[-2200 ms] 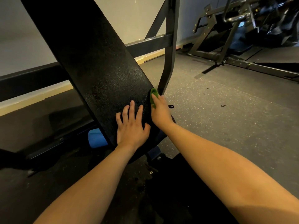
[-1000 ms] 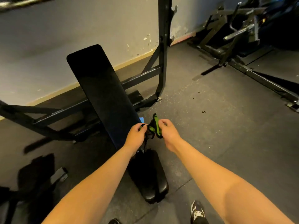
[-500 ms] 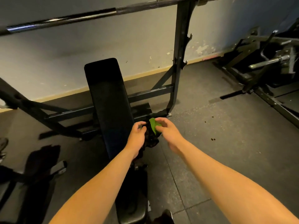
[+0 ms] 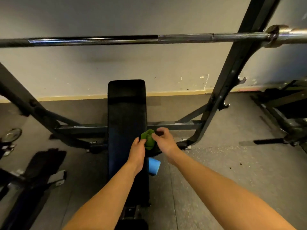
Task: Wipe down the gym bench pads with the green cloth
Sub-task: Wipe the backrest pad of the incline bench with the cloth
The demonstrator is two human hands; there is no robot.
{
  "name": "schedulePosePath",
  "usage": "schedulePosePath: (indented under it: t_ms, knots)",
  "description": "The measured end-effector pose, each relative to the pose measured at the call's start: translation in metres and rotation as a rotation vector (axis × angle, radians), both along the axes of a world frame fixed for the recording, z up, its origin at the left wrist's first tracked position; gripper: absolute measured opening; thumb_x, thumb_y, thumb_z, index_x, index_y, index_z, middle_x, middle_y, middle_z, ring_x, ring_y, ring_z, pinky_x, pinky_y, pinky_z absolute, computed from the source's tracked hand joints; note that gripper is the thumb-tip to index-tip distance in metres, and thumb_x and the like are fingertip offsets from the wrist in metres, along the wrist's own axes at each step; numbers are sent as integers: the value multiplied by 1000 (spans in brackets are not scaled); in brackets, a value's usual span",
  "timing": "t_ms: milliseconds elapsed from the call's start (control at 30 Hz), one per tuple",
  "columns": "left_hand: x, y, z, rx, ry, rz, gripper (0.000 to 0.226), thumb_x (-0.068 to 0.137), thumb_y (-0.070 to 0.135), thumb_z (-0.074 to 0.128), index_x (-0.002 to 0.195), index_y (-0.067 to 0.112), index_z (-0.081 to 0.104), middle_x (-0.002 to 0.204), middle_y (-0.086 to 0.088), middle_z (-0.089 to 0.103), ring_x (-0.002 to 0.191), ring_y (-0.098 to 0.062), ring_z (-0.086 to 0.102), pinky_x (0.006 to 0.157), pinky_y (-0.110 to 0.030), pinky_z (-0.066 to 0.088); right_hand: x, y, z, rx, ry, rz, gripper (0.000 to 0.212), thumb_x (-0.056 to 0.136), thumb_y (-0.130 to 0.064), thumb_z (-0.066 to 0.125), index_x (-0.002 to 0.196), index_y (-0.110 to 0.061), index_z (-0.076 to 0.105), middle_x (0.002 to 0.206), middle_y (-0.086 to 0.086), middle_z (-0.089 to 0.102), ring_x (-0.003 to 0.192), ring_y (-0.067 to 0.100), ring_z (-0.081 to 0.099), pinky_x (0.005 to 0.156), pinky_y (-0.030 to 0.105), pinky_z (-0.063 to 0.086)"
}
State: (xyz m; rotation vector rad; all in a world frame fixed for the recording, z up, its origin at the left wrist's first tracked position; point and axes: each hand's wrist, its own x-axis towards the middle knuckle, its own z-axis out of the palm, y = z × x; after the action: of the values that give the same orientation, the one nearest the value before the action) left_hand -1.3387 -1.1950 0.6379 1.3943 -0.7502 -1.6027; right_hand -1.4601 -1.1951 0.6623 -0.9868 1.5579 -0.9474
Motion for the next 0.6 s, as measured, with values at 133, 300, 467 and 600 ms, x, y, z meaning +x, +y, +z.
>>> schedulePosePath:
  t_ms: [133,300,467,600]
  knots:
    - [-13,-53,9,-16,-7,50,28,105,15,39,130,16,54,121,-13,65,113,-27,64,102,-46,51,-4,-54,9,86,-90,75,37,98,-30,59,129,-26,39,119,7,56,102,18,59,85,33,52]
    - [-27,-122,3,-74,-163,57,46,102,10,42,145,26,42,127,-5,61,115,-21,61,105,-45,50,-11,-132,6,-1,-13,166,35,94,-1,53,113,-29,49,106,11,63,92,22,65,70,31,56]
    - [-28,-196,4,-161,-327,-4,50,103,5,45,150,21,40,140,5,51,125,-12,51,97,-24,43,-16,-218,-11,-131,167,73,36,92,5,44,103,-24,62,105,0,61,98,19,60,79,24,50]
    - [-21,-264,-27,-179,-448,-7,49,106,11,41,153,24,38,155,-1,40,139,-20,42,103,-26,39,-21,-299,-38,-156,301,92,41,98,-4,46,136,-15,56,131,10,54,116,27,57,100,35,49]
